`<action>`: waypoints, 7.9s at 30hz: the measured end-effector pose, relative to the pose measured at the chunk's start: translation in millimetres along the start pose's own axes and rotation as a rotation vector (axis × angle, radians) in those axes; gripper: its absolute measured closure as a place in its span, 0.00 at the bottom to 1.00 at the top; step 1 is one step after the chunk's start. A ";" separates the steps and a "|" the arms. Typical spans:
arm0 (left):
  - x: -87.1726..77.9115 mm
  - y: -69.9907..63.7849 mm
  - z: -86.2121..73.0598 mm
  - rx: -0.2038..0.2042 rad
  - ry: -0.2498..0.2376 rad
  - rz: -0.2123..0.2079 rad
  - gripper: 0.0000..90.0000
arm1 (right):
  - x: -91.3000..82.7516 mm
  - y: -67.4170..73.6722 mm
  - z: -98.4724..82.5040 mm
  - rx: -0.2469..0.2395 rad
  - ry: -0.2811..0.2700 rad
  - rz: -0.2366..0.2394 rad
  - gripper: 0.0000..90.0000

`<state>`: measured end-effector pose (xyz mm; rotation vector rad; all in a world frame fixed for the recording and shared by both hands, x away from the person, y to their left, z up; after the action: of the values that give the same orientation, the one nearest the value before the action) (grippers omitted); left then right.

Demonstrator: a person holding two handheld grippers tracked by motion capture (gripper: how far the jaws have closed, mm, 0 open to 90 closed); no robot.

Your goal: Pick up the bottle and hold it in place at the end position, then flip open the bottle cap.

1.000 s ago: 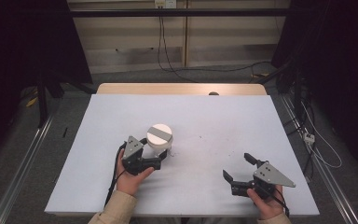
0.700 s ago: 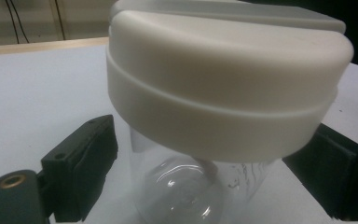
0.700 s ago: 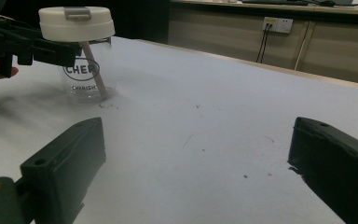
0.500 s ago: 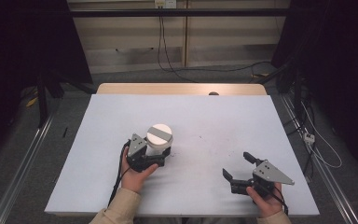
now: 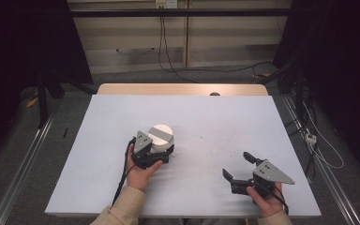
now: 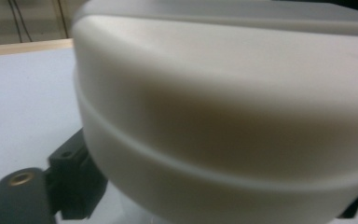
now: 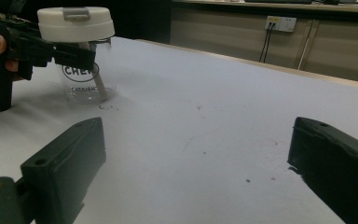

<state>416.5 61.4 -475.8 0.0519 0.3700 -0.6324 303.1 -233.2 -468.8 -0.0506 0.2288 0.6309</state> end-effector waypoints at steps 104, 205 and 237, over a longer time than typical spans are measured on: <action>58.2 -10.1 45.3 0.111 0.027 -0.070 0.21 | -6.5 -2.8 4.4 -0.010 -0.021 -0.017 0.04; 84.9 -12.5 33.8 0.148 0.056 -0.168 0.21 | 97.7 5.5 56.6 0.027 0.133 0.065 0.19; 85.7 -11.8 33.0 0.150 0.059 -0.172 0.21 | 121.4 8.9 70.8 0.012 0.202 0.148 1.00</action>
<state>483.9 -2.0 -474.5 0.1840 0.3861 -0.8296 406.8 -147.5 -427.2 -0.0864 0.4349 0.7724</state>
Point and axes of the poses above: each handheld gripper's, and its own axes: x roughly forward along the jaws, z roughly out of its top, y roughly to its left, the point moved 5 cm from there along x, roughly forward along the jaws, and after that the axes turned 6 degrees about z, right-handed, at the moved point
